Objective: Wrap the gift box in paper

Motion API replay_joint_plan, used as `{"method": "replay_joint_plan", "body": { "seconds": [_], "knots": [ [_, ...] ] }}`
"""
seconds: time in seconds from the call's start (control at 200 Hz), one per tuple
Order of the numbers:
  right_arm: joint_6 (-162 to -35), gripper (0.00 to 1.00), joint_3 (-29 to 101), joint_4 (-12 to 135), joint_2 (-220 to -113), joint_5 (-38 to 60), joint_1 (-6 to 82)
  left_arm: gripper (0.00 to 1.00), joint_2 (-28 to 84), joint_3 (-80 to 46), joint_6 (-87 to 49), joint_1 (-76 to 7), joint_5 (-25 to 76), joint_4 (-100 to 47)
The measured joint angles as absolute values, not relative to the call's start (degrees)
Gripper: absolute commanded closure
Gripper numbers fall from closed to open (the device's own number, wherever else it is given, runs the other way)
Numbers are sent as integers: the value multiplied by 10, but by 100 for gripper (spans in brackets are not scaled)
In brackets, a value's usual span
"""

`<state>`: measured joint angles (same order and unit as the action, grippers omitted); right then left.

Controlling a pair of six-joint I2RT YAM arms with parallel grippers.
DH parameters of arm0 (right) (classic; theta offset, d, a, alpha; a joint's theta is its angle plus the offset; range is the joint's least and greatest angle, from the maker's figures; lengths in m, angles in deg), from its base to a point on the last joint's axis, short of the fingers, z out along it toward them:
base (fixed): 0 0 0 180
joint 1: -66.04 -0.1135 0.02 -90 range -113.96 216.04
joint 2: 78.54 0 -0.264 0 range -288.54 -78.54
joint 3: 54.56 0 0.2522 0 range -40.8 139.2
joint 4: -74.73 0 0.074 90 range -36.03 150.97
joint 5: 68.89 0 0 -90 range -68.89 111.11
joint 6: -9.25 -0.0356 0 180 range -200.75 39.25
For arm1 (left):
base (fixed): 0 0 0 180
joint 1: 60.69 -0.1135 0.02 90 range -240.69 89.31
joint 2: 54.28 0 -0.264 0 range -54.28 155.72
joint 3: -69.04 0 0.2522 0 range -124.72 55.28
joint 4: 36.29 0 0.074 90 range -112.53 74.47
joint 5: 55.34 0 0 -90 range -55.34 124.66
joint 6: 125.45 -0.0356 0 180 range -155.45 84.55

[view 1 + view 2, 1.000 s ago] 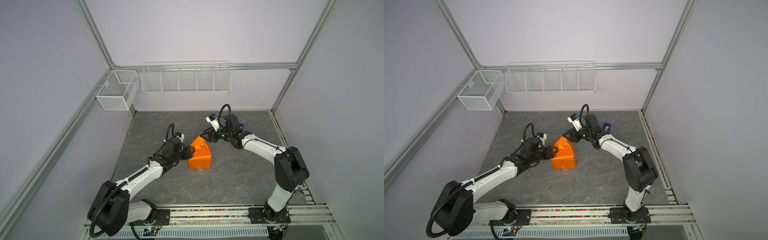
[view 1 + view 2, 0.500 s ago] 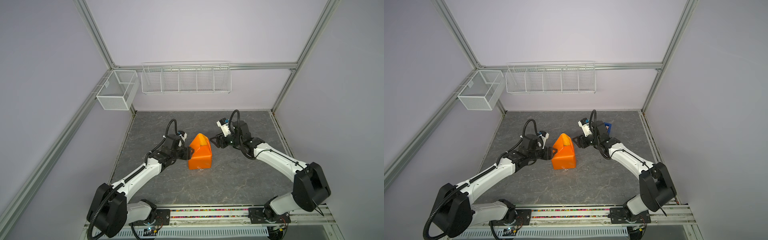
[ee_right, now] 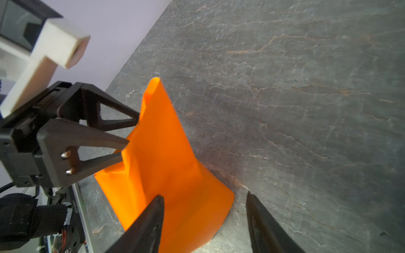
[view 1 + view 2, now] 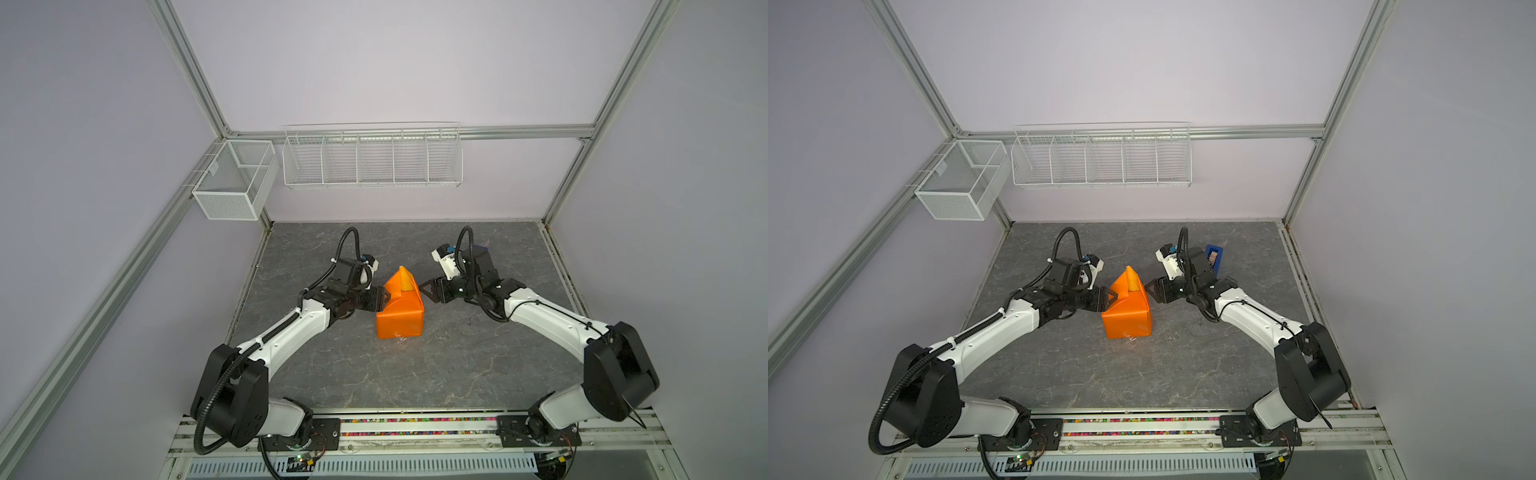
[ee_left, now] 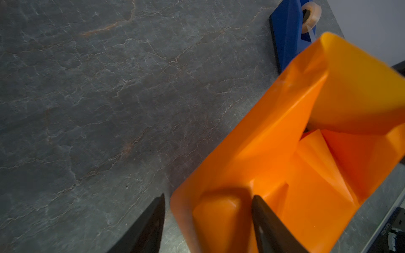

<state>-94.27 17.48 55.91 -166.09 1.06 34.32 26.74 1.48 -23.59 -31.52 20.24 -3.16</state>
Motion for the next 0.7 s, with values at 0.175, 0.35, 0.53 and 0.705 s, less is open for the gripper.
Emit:
{"method": "replay_joint_plan", "body": {
  "seconds": [0.175,0.35,0.53,0.705],
  "knots": [
    [-942,37,175,556,-1695,1,331,38,287,-1,-241,-316,183,-27],
    [-942,35,182,557,-1707,1,324,38,290,-2,-242,-318,178,-26],
    [-943,29,191,554,-1714,9,317,38,290,-3,-242,-318,178,-25],
    [-951,24,195,548,-1714,27,313,38,290,-4,-242,-318,179,-24]
  ]
}}
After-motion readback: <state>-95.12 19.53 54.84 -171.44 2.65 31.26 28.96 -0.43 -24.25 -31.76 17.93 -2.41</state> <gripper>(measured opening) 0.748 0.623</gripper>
